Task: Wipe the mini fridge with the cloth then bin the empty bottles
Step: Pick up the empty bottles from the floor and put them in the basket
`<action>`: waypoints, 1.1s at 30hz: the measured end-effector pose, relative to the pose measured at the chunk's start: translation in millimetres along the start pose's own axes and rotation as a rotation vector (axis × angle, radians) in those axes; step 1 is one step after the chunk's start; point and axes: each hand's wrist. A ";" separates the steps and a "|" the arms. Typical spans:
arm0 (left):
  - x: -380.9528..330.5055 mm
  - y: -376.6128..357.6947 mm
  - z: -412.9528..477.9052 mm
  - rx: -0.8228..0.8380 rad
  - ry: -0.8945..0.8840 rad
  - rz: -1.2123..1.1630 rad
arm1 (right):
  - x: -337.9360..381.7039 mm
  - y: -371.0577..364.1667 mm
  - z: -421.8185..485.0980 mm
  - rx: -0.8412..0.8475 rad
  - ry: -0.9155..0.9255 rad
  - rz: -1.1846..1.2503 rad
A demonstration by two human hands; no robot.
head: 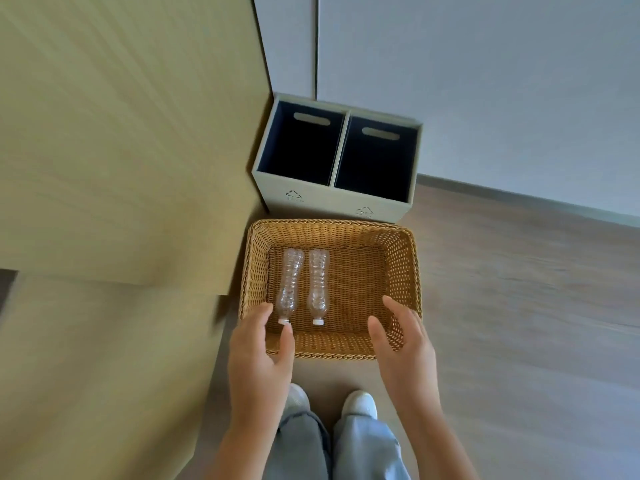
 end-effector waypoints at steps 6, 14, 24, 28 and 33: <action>-51.9 47.9 -18.2 -0.020 -0.100 -0.024 | 54.5 58.6 -26.6 -0.078 0.255 -0.148; -115.4 114.1 -17.7 -0.105 -0.256 0.014 | 111.1 122.6 -58.2 -0.195 0.435 -0.242; -194.2 182.6 -20.6 -0.147 -0.377 0.006 | 172.7 196.6 -94.7 -0.325 0.524 -0.214; -213.0 212.1 -21.1 -0.147 -0.423 0.036 | 197.3 217.4 -107.3 -0.338 0.605 -0.210; -230.4 250.0 -25.2 -0.154 -0.478 0.105 | 229.1 243.2 -120.8 -0.327 0.730 -0.231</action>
Point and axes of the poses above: each hand's wrist, its own z-axis towards the middle knuckle, its own y-axis out of the back of the hand, x = y × z, and after that the axes turned 3 degrees about -x, right-handed
